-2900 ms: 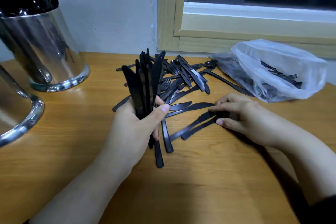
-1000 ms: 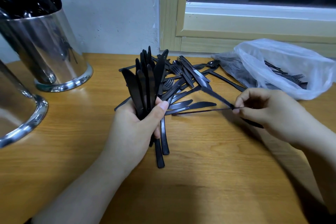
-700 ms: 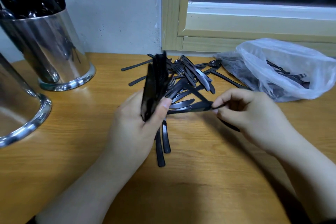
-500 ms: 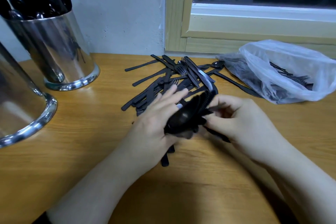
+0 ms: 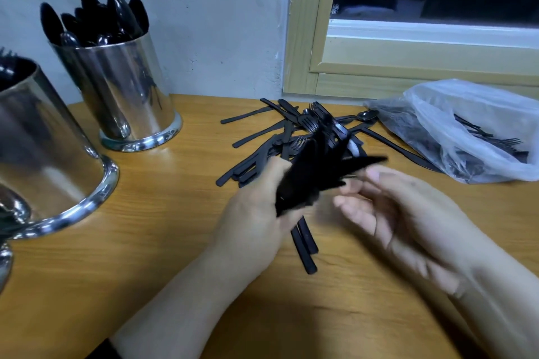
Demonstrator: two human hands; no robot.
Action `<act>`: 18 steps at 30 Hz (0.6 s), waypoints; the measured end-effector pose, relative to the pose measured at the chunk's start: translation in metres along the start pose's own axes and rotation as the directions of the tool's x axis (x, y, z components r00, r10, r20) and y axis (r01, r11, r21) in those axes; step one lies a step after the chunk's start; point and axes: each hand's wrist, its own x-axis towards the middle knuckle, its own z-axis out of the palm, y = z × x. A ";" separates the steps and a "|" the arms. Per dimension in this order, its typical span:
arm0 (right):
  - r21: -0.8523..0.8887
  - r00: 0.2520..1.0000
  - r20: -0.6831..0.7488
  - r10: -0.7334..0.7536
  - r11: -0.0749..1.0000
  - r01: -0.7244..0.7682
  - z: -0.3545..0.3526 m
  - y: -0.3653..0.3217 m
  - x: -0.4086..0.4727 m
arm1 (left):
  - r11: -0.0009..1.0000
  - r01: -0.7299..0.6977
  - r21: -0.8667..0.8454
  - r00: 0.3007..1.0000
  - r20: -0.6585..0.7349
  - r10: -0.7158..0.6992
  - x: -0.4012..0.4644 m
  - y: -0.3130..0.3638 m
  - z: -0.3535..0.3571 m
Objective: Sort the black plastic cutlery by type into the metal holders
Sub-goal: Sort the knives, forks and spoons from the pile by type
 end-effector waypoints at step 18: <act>-0.920 0.926 0.046 -0.376 0.346 0.186 -0.010 0.018 0.019 | 0.959 0.153 -0.238 0.883 -0.402 -0.240 0.019 -0.025 -0.039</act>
